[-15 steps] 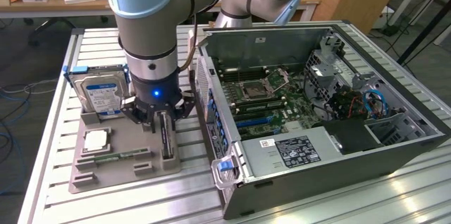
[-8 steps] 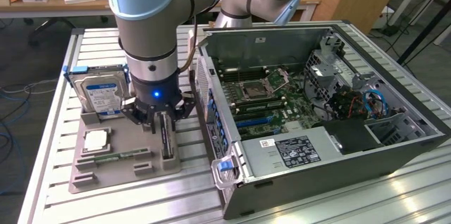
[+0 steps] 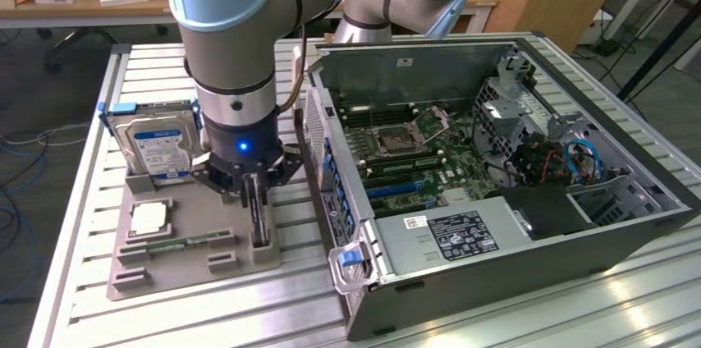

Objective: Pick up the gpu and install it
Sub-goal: 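Pick up the gpu and move the gpu toward the slot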

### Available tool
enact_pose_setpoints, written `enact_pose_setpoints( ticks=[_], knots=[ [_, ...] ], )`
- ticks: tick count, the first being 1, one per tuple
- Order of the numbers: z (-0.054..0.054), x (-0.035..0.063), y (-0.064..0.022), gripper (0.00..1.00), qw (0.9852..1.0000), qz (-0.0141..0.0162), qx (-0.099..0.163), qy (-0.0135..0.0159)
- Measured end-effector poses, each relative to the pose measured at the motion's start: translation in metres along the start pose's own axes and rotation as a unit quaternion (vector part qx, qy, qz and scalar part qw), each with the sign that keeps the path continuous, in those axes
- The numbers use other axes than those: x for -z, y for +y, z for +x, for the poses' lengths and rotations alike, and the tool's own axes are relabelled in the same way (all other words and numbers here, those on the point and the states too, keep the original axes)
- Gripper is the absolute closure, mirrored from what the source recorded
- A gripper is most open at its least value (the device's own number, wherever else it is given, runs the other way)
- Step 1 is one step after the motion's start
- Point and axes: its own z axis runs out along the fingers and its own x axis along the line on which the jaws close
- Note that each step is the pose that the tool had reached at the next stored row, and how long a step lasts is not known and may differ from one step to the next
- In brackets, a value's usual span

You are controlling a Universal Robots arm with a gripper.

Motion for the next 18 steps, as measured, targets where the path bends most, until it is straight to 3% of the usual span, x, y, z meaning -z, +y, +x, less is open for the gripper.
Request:
enact_pose_setpoints(
  ticks=[18],
  knots=[
    [-0.0020, -0.0001, 0.0001, 0.67, 1.0000, 0.0001, 0.000, 0.0015]
  ],
)
